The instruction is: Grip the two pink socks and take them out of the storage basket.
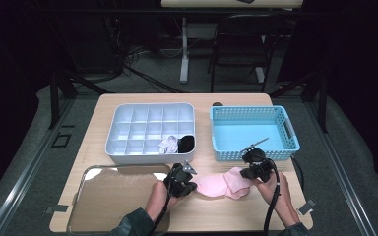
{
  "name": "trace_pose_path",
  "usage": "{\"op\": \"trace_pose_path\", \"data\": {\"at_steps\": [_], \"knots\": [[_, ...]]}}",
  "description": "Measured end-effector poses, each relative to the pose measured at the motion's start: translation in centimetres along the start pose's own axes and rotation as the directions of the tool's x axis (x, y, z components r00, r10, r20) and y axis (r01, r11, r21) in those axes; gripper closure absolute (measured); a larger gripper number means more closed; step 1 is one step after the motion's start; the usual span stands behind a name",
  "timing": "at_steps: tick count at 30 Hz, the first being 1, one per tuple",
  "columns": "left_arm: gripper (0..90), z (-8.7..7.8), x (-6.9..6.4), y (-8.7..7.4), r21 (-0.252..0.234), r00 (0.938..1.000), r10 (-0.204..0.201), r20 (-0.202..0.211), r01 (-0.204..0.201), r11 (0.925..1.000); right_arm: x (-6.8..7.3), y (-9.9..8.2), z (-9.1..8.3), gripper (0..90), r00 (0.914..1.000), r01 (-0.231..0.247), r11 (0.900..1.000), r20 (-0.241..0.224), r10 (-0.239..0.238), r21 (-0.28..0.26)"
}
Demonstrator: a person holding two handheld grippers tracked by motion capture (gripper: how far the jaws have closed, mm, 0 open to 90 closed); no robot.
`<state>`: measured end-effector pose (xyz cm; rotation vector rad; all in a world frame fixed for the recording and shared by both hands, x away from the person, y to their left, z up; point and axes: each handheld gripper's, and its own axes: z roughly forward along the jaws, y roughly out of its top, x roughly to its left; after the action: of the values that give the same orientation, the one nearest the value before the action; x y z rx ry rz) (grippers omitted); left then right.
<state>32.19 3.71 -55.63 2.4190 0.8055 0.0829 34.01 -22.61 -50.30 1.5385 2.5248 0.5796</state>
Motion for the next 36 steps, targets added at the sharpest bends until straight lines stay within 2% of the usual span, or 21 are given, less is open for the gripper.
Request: {"op": "trace_pose_path", "data": {"at_steps": [2,3,4,5,7,10,12,14,15,16,18,19,21,23,26,28,30,32,36], "knots": [[90.0,0.1,0.0,0.0,0.002,1.0000,0.000,-0.001,0.000,1.0000,0.1,0.1,-0.2,87.1,0.9992,-0.014,0.9997,-0.038,0.013,-0.022],[90.0,0.1,0.0,0.0,0.002,1.0000,0.000,-0.001,0.000,1.0000,0.1,0.1,-0.2,87.1,0.9992,-0.014,0.9997,-0.038,0.013,-0.022],[90.0,0.0,-0.1,0.0,0.003,1.0000,0.002,-0.002,-0.002,1.0000,0.4,0.2,-0.2,86.9,0.9963,-0.016,0.9994,-0.085,0.013,-0.032],[90.0,0.0,-0.1,0.0,0.003,1.0000,0.002,-0.002,-0.002,1.0000,0.6,0.2,-0.1,86.9,0.9951,-0.017,0.9991,-0.098,0.013,-0.040],[90.0,0.0,-0.1,0.0,0.003,1.0000,0.002,-0.002,-0.002,1.0000,1.0,0.3,0.2,86.7,0.9938,-0.003,0.9998,-0.111,0.001,-0.022],[90.0,0.1,0.0,0.0,0.006,1.0000,0.003,0.003,-0.003,1.0000,1.5,0.5,0.7,85.5,0.9884,-0.012,0.9993,-0.152,0.007,-0.036],[90.0,0.1,0.0,0.0,0.008,1.0000,0.001,0.004,-0.001,1.0000,1.8,0.6,0.8,84.9,0.9879,0.005,0.9996,-0.155,-0.009,-0.028],[89.3,0.1,0.0,0.0,0.008,1.0000,0.001,0.002,-0.001,1.0000,2.1,0.6,1.1,84.4,0.9855,0.004,0.9995,-0.170,-0.010,-0.033],[88.6,0.1,0.0,0.0,0.008,1.0000,0.001,0.002,-0.001,1.0000,2.3,0.5,1.3,84.2,0.9838,-0.015,0.9986,-0.179,0.006,-0.050],[88.3,0.1,0.1,0.0,0.008,1.0000,-0.001,0.001,0.001,1.0000,2.2,0.6,1.3,83.7,0.9833,-0.001,0.9992,-0.182,-0.006,-0.039],[87.3,0.1,0.1,0.0,0.010,1.0000,-0.001,0.002,0.001,0.9999,2.4,0.5,1.5,83.4,0.9822,-0.012,0.9987,-0.188,0.002,-0.050],[86.1,0.0,0.1,0.1,0.010,1.0000,-0.003,0.001,0.003,0.9999,2.3,0.7,1.5,81.8,0.9797,0.019,0.9992,-0.199,-0.025,-0.034],[84.6,0.0,0.2,0.1,0.012,1.0000,-0.003,0.001,0.002,0.9999,2.5,0.7,1.6,80.7,0.9717,-0.002,0.9985,-0.236,-0.011,-0.054],[82.7,0.0,0.2,0.1,0.012,1.0000,-0.001,0.002,0.001,0.9999,2.4,0.8,1.4,78.9,0.9659,0.012,0.9987,-0.258,-0.024,-0.050],[78.9,-0.2,0.3,0.1,0.012,1.0000,-0.003,0.006,0.003,0.9999,2.2,0.7,1.0,77.1,0.9567,-0.023,0.9939,-0.291,-0.009,-0.108],[76.8,-0.3,0.3,0.1,0.011,1.0000,-0.004,0.005,0.004,0.9999,1.9,0.7,0.6,76.0,0.9534,-0.028,0.9922,-0.302,-0.010,-0.122],[75.0,-0.4,0.3,0.2,0.007,1.0000,-0.004,0.001,0.004,1.0000,1.6,0.6,0.3,75.3,0.9574,-0.040,0.9892,-0.289,-0.002,-0.141],[73.1,-0.5,0.4,0.2,0.009,1.0000,-0.002,0.005,0.002,1.0000,1.3,0.5,0.4,72.3,0.9696,-0.037,0.9915,-0.245,0.005,-0.125],[72.3,-0.6,0.5,0.2,0.008,0.9999,-0.009,0.006,0.009,0.9999,0.8,0.1,1.0,70.5,0.9781,-0.053,0.9956,-0.205,0.036,-0.077]]}}
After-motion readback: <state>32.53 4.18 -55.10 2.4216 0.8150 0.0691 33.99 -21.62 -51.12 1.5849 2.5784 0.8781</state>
